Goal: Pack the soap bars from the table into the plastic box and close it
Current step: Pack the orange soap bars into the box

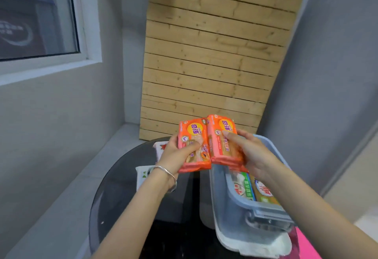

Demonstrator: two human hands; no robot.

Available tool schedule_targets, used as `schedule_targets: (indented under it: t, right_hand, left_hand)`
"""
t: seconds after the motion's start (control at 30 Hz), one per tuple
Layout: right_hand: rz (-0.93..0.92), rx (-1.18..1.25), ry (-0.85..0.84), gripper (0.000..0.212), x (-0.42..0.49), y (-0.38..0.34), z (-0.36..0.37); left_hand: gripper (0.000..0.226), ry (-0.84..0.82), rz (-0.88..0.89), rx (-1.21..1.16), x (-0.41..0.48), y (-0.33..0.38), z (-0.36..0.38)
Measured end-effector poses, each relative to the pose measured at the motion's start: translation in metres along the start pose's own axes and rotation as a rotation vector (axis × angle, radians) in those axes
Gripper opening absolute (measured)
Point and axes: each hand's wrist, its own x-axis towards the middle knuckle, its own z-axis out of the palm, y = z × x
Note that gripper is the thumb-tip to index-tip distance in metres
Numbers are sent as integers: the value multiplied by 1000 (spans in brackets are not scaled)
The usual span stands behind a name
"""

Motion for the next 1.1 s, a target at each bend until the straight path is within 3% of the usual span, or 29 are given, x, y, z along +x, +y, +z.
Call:
schedule_targets:
  t: [0.27, 0.5, 0.8, 1.1]
  right_hand:
    - [100, -52, 25, 49, -5, 13, -88]
    - [162, -305, -79, 61, -2, 50, -84]
    - [-96, -810, -222, 54, 12, 48, -102]
    - [-97, -947, -314, 45, 28, 48, -108]
  left_hand:
    - [26, 21, -51, -2, -2, -14, 33]
    - [27, 50, -60, 27, -5, -20, 41]
    - [38, 67, -71, 87, -4, -25, 41]
    - [38, 15, -66, 41, -2, -22, 61]
